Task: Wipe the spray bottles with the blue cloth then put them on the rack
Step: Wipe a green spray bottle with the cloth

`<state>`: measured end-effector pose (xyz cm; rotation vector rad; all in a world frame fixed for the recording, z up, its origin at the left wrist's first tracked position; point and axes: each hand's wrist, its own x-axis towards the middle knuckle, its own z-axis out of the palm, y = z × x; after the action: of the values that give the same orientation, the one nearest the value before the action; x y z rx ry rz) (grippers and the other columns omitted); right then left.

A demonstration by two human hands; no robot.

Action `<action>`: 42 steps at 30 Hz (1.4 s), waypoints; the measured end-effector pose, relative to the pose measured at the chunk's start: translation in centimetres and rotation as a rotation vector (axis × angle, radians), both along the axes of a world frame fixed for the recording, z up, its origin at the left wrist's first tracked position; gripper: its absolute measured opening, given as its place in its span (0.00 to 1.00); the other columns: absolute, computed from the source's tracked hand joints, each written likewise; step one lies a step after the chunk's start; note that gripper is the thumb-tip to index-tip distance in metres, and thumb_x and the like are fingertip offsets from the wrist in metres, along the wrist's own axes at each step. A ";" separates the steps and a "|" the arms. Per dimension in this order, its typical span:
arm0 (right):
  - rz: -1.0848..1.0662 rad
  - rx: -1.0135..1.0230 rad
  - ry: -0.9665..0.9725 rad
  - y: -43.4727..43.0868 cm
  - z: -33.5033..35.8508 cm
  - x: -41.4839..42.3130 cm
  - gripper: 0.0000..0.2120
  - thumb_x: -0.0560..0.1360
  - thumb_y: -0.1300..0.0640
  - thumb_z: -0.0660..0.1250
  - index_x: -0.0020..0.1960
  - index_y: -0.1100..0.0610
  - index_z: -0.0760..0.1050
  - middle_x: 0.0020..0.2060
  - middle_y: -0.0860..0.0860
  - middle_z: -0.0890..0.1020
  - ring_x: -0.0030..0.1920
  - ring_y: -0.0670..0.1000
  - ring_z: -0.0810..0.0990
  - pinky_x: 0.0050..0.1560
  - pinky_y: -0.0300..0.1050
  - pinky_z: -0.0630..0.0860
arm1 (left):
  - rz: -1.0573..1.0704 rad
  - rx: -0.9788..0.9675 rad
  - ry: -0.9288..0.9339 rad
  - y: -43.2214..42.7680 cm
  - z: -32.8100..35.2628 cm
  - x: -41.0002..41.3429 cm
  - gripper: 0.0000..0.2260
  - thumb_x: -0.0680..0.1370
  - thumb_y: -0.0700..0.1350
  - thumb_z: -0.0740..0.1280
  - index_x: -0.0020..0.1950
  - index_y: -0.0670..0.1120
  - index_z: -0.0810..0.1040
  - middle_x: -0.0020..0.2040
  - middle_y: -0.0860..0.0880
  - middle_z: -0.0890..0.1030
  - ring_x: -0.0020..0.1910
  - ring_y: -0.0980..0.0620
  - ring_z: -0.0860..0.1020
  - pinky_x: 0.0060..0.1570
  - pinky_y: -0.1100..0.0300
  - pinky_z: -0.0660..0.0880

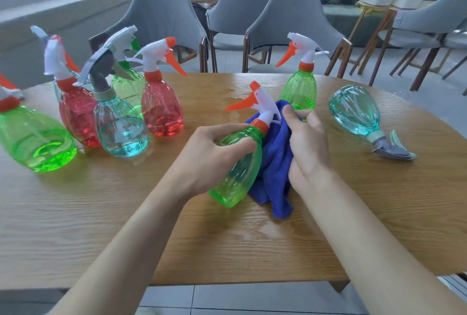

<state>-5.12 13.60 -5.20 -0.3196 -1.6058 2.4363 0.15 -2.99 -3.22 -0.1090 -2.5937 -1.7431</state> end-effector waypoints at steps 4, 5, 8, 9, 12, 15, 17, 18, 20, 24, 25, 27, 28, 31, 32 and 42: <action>-0.053 0.115 0.070 -0.2 0.0 0.2 0.09 0.80 0.47 0.72 0.45 0.47 0.75 0.44 0.53 0.83 0.44 0.53 0.82 0.51 0.59 0.81 | -0.006 0.011 0.021 0.1 0.2 0.0 0.10 0.78 0.50 0.74 0.51 0.67 0.86 0.47 0.62 0.88 0.48 0.64 0.84 0.45 0.71 0.78; -0.081 0.173 0.114 -0.2 0.1 0.3 0.08 0.80 0.46 0.71 0.44 0.45 0.76 0.44 0.49 0.83 0.46 0.51 0.81 0.54 0.60 0.81 | -0.006 0.010 0.034 0.1 0.3 -0.1 0.10 0.78 0.50 0.74 0.48 0.68 0.85 0.46 0.64 0.87 0.47 0.65 0.84 0.43 0.73 0.77; -0.095 0.407 0.303 0.3 0.9 0.8 0.05 0.84 0.51 0.68 0.50 0.48 0.79 0.41 0.33 0.81 0.46 0.38 0.79 0.54 0.40 0.76 | -0.002 0.005 0.070 -0.4 0.5 -0.2 0.10 0.78 0.49 0.74 0.53 0.66 0.86 0.47 0.68 0.86 0.49 0.69 0.82 0.43 0.78 0.73; -0.051 0.509 0.361 0.5 1.0 0.9 0.03 0.85 0.52 0.68 0.52 0.49 0.79 0.42 0.32 0.81 0.47 0.36 0.79 0.53 0.35 0.74 | -0.012 -0.009 0.078 -0.6 0.6 -0.2 0.11 0.78 0.49 0.74 0.57 0.64 0.86 0.49 0.69 0.86 0.51 0.70 0.82 0.45 0.78 0.73; 0.068 0.688 0.422 1.0 1.1 1.1 0.04 0.83 0.52 0.70 0.57 0.48 0.78 0.44 0.36 0.82 0.48 0.42 0.82 0.53 0.39 0.78 | -0.053 -0.046 0.099 -1.1 0.6 0.0 0.14 0.79 0.48 0.75 0.59 0.66 0.84 0.53 0.63 0.87 0.52 0.66 0.84 0.47 0.76 0.75; 0.054 0.726 0.411 1.6 1.1 0.9 0.05 0.82 0.52 0.72 0.52 0.49 0.76 0.38 0.34 0.82 0.41 0.40 0.81 0.46 0.37 0.76 | -0.086 -0.107 0.105 -1.2 0.7 0.4 0.14 0.77 0.51 0.75 0.56 0.71 0.82 0.55 0.58 0.88 0.57 0.56 0.85 0.51 0.67 0.78; 0.007 0.703 0.390 1.6 1.2 0.8 0.07 0.82 0.52 0.72 0.48 0.50 0.74 0.37 0.32 0.80 0.40 0.37 0.79 0.45 0.34 0.73 | -0.092 -0.122 0.101 -1.0 0.7 0.5 0.13 0.74 0.55 0.73 0.51 0.75 0.81 0.56 0.56 0.88 0.56 0.52 0.85 0.54 0.62 0.79; -0.020 0.662 0.361 1.4 1.1 0.8 0.08 0.83 0.51 0.71 0.47 0.50 0.74 0.36 0.35 0.80 0.38 0.37 0.77 0.44 0.34 0.73 | -0.090 -0.126 0.098 -0.8 0.7 0.5 0.13 0.73 0.56 0.72 0.50 0.76 0.81 0.57 0.55 0.87 0.52 0.52 0.86 0.54 0.60 0.78; -0.082 0.606 0.281 1.1 0.8 0.5 0.11 0.84 0.50 0.68 0.45 0.51 0.73 0.34 0.40 0.77 0.35 0.38 0.74 0.43 0.36 0.72 | -0.081 -0.139 0.097 -0.6 0.6 0.5 0.12 0.73 0.56 0.73 0.52 0.74 0.82 0.56 0.52 0.88 0.47 0.53 0.86 0.53 0.57 0.79; -0.120 0.644 0.223 1.8 0.6 0.1 0.10 0.86 0.49 0.63 0.49 0.52 0.72 0.36 0.43 0.76 0.36 0.41 0.74 0.43 0.40 0.71 | 0.010 -0.213 0.142 -0.6 0.3 0.6 0.19 0.75 0.53 0.75 0.66 0.62 0.84 0.48 0.57 0.88 0.43 0.61 0.83 0.50 0.59 0.82; -0.140 0.672 0.260 1.9 0.8 0.3 0.09 0.87 0.50 0.62 0.51 0.53 0.72 0.36 0.42 0.76 0.37 0.41 0.74 0.43 0.38 0.71 | 0.040 -0.256 0.170 -0.7 0.3 0.6 0.22 0.74 0.56 0.74 0.68 0.62 0.83 0.53 0.59 0.87 0.51 0.62 0.82 0.57 0.58 0.81; -0.189 0.709 0.358 1.8 1.4 0.8 0.08 0.87 0.53 0.62 0.53 0.56 0.73 0.38 0.41 0.77 0.40 0.40 0.75 0.44 0.32 0.70 | 0.074 -0.344 0.219 -0.8 0.2 0.5 0.26 0.72 0.61 0.70 0.71 0.63 0.81 0.60 0.60 0.84 0.63 0.59 0.79 0.67 0.53 0.76; -0.202 0.722 0.407 1.5 1.8 1.0 0.08 0.87 0.53 0.63 0.53 0.56 0.74 0.40 0.41 0.78 0.42 0.41 0.77 0.46 0.32 0.71 | 0.079 -0.376 0.232 -0.7 0.1 0.4 0.27 0.71 0.62 0.68 0.71 0.63 0.80 0.59 0.61 0.83 0.63 0.58 0.78 0.68 0.51 0.75; -0.159 0.789 0.506 0.6 1.9 1.6 0.07 0.87 0.54 0.64 0.53 0.54 0.78 0.45 0.45 0.81 0.48 0.45 0.79 0.51 0.36 0.74 | 0.069 -0.473 0.282 -0.4 -0.2 0.3 0.29 0.71 0.64 0.66 0.72 0.63 0.79 0.55 0.60 0.82 0.60 0.56 0.77 0.64 0.51 0.76; -0.131 0.827 0.527 0.2 1.7 1.7 0.07 0.86 0.54 0.65 0.53 0.54 0.80 0.48 0.46 0.82 0.51 0.45 0.80 0.53 0.36 0.74 | 0.064 -0.498 0.305 -0.3 -0.3 0.2 0.29 0.71 0.63 0.66 0.73 0.62 0.79 0.54 0.59 0.82 0.60 0.55 0.77 0.63 0.52 0.76; -0.069 0.826 0.465 0.0 -0.2 1.1 0.04 0.80 0.58 0.74 0.51 0.53 0.79 0.55 0.49 0.80 0.60 0.38 0.78 0.62 0.30 0.69 | 0.087 -0.579 0.337 0.0 -0.6 0.1 0.29 0.71 0.63 0.66 0.73 0.63 0.78 0.52 0.57 0.83 0.58 0.54 0.76 0.60 0.54 0.75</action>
<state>-4.06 13.60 -5.44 0.2985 -2.1021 1.4407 0.25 -3.03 -3.80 -0.2621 -2.6925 -0.8126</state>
